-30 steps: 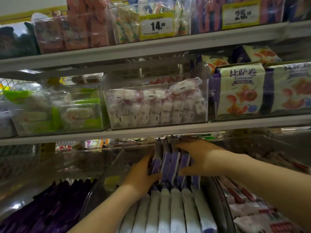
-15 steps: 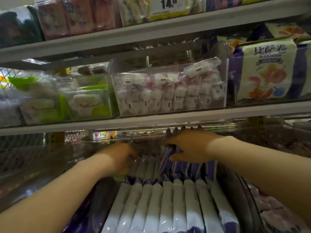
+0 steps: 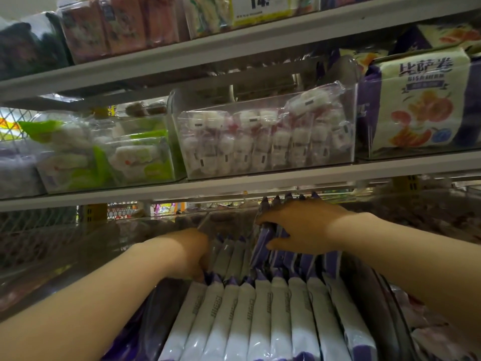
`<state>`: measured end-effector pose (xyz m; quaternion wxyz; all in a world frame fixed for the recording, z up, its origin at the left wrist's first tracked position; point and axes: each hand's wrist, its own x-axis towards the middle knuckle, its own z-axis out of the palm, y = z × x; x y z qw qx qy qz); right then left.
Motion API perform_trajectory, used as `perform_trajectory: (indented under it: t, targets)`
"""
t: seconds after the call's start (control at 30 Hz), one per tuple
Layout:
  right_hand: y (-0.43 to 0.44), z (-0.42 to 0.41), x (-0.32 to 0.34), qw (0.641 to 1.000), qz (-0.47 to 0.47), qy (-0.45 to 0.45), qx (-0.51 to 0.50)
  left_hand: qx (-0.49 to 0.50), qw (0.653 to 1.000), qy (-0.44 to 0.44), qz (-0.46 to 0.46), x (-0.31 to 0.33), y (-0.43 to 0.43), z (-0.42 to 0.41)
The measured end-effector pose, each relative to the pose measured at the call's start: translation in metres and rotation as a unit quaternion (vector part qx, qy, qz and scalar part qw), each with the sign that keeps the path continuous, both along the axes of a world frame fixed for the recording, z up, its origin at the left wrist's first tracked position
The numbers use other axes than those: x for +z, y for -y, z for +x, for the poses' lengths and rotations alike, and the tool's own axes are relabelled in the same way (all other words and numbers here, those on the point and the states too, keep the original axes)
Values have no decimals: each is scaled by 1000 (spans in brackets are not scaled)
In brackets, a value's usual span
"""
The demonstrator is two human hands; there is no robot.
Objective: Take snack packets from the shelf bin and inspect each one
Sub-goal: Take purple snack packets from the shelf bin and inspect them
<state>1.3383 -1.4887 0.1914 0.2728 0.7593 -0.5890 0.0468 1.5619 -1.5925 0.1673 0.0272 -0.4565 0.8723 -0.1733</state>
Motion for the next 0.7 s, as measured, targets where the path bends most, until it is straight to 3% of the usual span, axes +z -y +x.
perform_trajectory:
  t: [0.17, 0.57, 0.7]
  targets:
    - [-2, 3, 0, 1000, 10, 2, -10, 20, 1000, -10, 15, 6, -6, -3]
    - [-5, 6, 3, 999, 23, -1, -22, 67, 994, -6, -85, -7, -26, -22]
    - [-4, 6, 2, 1000, 20, 3, -21, 40, 988, -94, -114, -9, -21, -13]
